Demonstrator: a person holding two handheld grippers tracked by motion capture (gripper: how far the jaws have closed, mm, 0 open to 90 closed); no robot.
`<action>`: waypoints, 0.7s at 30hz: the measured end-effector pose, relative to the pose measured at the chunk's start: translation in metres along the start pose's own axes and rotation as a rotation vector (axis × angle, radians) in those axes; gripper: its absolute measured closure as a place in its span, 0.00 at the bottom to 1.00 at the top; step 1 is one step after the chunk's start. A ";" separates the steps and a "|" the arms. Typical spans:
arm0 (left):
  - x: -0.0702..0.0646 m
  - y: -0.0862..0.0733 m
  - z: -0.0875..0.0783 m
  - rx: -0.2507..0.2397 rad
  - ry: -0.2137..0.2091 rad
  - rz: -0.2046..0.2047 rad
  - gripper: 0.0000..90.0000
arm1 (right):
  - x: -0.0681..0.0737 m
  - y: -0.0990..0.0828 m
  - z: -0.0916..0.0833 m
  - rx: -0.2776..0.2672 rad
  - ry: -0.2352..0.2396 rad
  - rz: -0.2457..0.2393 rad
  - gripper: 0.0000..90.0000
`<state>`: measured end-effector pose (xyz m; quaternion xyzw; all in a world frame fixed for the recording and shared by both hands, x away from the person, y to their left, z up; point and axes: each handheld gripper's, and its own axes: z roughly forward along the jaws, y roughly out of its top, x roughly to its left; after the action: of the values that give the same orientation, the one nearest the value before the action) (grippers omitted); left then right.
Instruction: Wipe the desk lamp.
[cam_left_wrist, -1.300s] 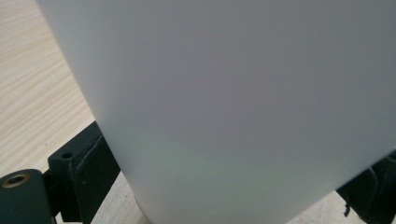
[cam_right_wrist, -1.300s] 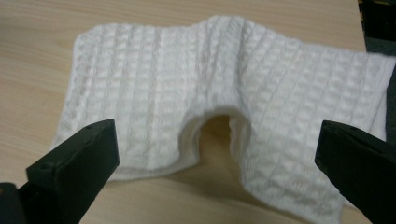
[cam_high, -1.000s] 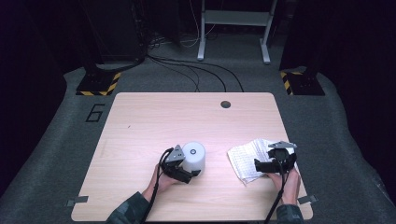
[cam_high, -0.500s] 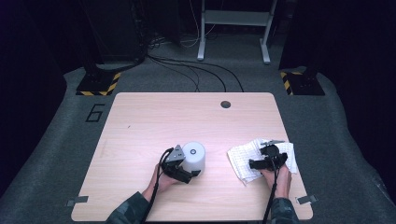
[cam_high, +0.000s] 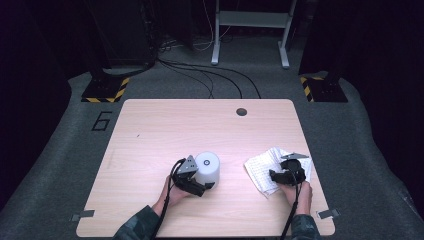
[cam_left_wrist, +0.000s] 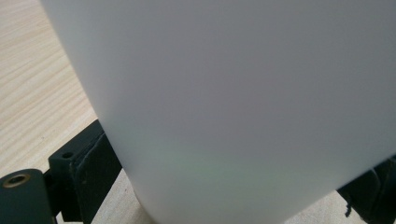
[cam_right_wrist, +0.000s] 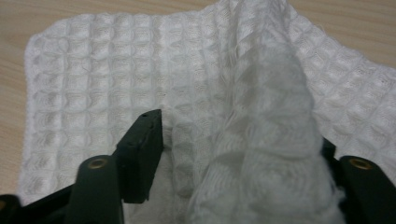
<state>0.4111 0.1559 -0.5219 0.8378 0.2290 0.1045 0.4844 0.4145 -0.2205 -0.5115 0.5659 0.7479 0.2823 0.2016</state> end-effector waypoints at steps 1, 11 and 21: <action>0.000 0.000 0.000 -0.001 0.001 0.001 0.07 | 0.001 0.000 -0.001 0.001 -0.001 0.007 0.48; 0.000 0.000 0.000 0.002 0.001 0.005 0.07 | 0.001 0.003 -0.002 0.012 0.008 0.021 0.70; 0.001 0.000 0.000 0.005 -0.001 0.010 0.07 | 0.001 0.003 -0.002 -0.003 -0.010 0.016 0.84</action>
<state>0.4117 0.1562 -0.5219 0.8401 0.2250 0.1058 0.4821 0.4151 -0.2189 -0.5081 0.5731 0.7420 0.2819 0.2040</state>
